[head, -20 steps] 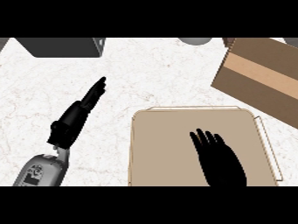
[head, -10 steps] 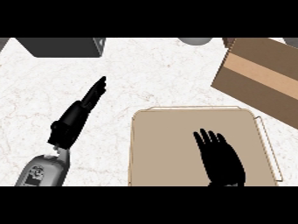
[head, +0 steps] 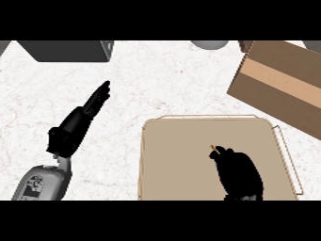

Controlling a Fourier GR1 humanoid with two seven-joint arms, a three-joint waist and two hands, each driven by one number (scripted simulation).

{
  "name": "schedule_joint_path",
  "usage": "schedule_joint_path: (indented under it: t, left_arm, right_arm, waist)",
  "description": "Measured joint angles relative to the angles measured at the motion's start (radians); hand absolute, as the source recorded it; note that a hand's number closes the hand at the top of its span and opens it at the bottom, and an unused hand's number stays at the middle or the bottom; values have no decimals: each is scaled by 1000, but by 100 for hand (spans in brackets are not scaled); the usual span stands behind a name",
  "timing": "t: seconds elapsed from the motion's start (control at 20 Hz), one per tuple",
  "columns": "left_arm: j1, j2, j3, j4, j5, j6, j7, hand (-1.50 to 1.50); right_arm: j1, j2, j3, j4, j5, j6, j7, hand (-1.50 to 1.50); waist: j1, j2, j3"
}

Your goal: Pick the pear from the tray and place it in the cardboard box

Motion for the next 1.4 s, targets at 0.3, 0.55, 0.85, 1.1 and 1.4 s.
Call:
schedule_joint_path:
  t: [0.3,0.55,0.85,1.1,1.4]
  left_arm:
    - [-1,-10,10,-8,-7,-12,10,0]
    - [17,-19,-2,-38,-12,-13,21,0]
    - [8,-35,-7,-15,-32,2,11,0]
    - [9,-44,-8,-13,-41,4,12,0]
    - [14,-41,2,-6,-46,-3,2,0]
  right_arm:
    - [-10,-23,3,12,54,-37,-75,150]
    - [-37,6,-114,53,60,-161,-60,150]
    - [-107,7,-277,108,90,-335,-39,150]
    - [-129,10,-288,28,176,-377,20,150]
    - [-141,5,-298,-245,168,-245,79,150]
  waist:
    - [-1,-3,-3]
    - [1,3,1]
    - [-1,9,6]
    - [-2,8,6]
    - [-7,6,6]
